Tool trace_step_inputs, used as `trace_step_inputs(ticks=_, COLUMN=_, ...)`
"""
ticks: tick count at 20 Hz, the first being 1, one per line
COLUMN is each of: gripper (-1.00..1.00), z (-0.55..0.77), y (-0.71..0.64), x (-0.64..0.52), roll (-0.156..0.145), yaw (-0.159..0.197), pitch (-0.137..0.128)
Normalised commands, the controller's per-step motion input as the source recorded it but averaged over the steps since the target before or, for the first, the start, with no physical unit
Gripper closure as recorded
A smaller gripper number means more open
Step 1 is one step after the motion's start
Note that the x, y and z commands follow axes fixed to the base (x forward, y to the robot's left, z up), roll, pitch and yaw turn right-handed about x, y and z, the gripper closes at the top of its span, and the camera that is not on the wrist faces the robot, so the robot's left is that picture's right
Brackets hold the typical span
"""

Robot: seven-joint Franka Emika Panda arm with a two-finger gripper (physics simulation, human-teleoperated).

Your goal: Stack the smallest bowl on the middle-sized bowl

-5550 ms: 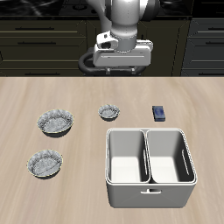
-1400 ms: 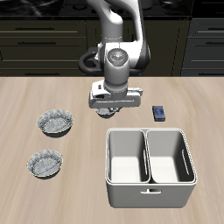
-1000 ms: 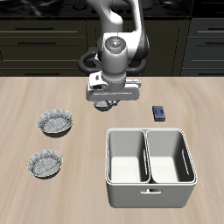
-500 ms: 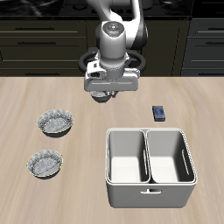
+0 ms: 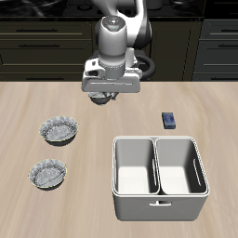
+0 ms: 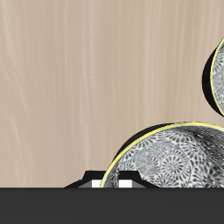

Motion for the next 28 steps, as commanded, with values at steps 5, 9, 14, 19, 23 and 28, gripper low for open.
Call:
trace_step_inputs(ticks=5, gripper=1.00, z=0.24, y=-0.40, x=0.08, roll=-0.001, yaw=0.031, pitch=-0.038)
trace_step_inputs(ticks=9, gripper=1.00, z=0.21, y=-0.42, x=0.10, roll=0.014, yaw=-0.020, pitch=0.006)
trace_step_inputs(ticks=14, gripper=1.00, z=0.15, y=-0.34, x=0.16, roll=0.061, yaw=-0.014, pitch=0.049)
trace_step_inputs(ticks=19, gripper=1.00, z=0.14, y=-0.35, x=0.16, roll=-0.019, yaw=-0.009, pitch=-0.029)
trace_step_inputs(ticks=23, gripper=1.00, z=0.12, y=-0.36, x=0.19, roll=0.026, yaw=-0.020, pitch=-0.004)
trace_step_inputs(ticks=28, gripper=1.00, z=0.10, y=-0.34, x=0.19, roll=0.035, yaw=-0.031, pitch=0.014)
